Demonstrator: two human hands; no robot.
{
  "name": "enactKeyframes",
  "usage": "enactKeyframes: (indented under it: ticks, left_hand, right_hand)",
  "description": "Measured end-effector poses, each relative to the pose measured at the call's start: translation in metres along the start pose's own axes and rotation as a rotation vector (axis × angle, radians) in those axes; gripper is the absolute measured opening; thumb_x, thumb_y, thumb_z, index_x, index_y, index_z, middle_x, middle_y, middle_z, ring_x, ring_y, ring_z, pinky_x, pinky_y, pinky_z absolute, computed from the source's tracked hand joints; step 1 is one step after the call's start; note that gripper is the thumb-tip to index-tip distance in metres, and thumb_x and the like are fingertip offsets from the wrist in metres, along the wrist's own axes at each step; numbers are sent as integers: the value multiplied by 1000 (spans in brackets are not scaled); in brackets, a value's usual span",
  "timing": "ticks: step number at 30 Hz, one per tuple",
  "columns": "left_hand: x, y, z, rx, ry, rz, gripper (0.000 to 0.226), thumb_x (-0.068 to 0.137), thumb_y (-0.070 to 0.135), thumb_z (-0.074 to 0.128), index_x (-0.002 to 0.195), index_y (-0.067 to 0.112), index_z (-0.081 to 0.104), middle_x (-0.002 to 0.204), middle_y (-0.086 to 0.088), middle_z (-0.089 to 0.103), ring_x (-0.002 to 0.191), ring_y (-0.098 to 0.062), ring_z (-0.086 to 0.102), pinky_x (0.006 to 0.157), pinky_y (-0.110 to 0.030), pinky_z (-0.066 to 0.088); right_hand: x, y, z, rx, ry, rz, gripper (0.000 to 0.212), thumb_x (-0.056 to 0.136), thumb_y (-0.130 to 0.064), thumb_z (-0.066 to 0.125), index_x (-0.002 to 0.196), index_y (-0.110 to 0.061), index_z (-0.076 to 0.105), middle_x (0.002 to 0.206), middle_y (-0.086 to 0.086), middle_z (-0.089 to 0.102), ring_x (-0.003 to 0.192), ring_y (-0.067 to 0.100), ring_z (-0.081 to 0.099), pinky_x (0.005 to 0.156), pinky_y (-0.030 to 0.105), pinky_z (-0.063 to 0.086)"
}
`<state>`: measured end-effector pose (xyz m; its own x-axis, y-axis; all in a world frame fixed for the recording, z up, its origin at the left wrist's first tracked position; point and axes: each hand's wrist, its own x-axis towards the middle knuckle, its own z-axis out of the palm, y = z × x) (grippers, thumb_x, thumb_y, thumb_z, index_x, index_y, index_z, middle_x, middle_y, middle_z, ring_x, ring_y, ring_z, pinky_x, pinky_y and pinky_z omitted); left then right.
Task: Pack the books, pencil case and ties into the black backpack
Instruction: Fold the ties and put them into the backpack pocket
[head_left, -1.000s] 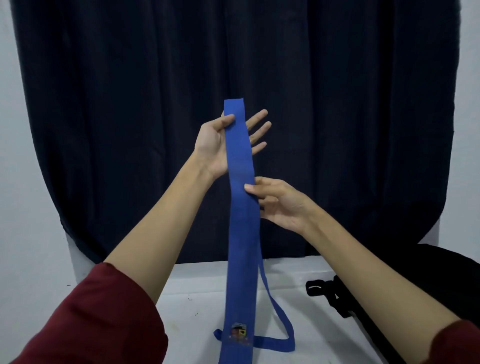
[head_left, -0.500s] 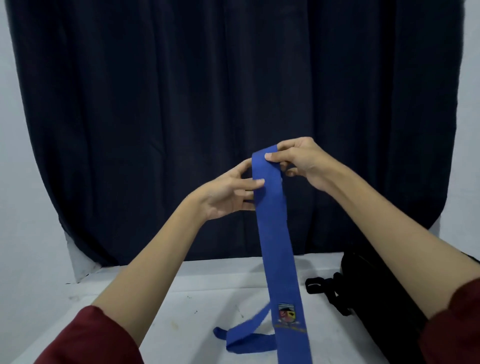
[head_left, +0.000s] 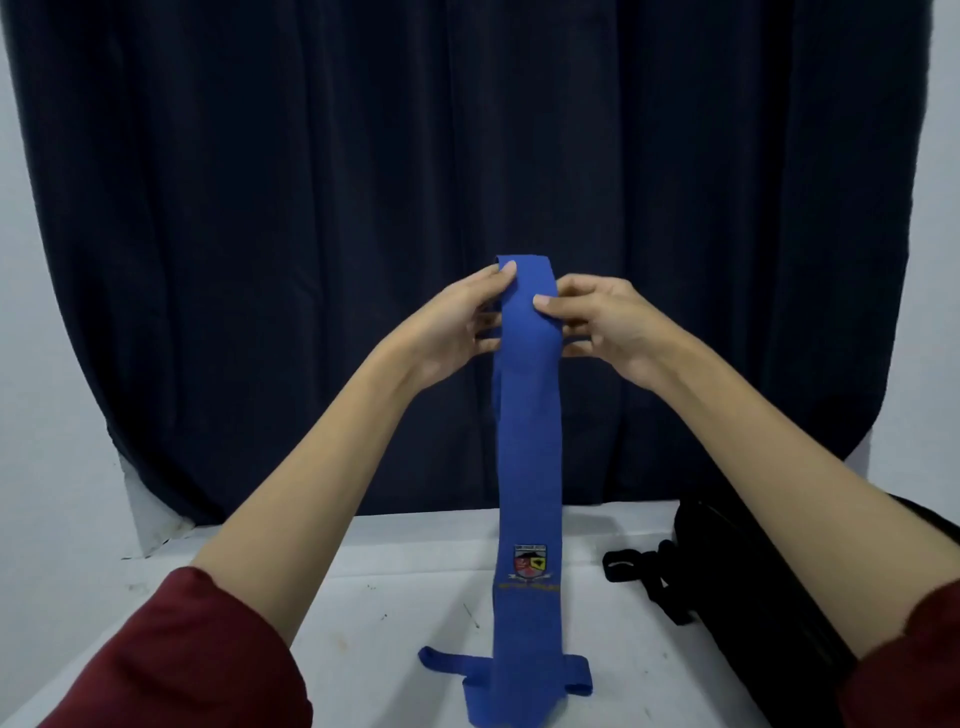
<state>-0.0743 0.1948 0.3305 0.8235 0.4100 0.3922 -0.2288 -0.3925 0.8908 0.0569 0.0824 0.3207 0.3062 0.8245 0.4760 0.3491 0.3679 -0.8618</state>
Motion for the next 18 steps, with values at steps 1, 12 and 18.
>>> enactKeyframes:
  ticks: [1, 12, 18]
  left_hand:
    - [-1, -4, 2, -78, -14, -35, 48, 98, 48, 38, 128, 16, 58, 118, -1, 66, 104, -17, 63, 95, -34, 48]
    - [10, 5, 1, -17, 178, 5, 25, 96, 6, 49, 114, 17, 62, 115, 0, 68, 99, -13, 63, 89, -29, 50]
    - [11, 25, 16, 209, 185, 54, 37, 95, 28, 53, 132, 32, 53, 120, 12, 60, 110, -9, 52, 93, -32, 40]
  right_hand:
    - [1, -2, 0, 26, -19, -19, 10, 88, -17, 63, 78, -16, 62, 84, 1, 66, 76, 14, 63, 69, 24, 53]
    - [-18, 33, -4, -378, -200, 158, 20, 85, -41, 66, 78, -22, 67, 74, -9, 67, 71, 9, 63, 68, 25, 43]
    - [-2, 15, 5, -45, 173, -40, 18, 91, -32, 61, 100, -20, 71, 94, -6, 73, 82, 6, 67, 81, 31, 50]
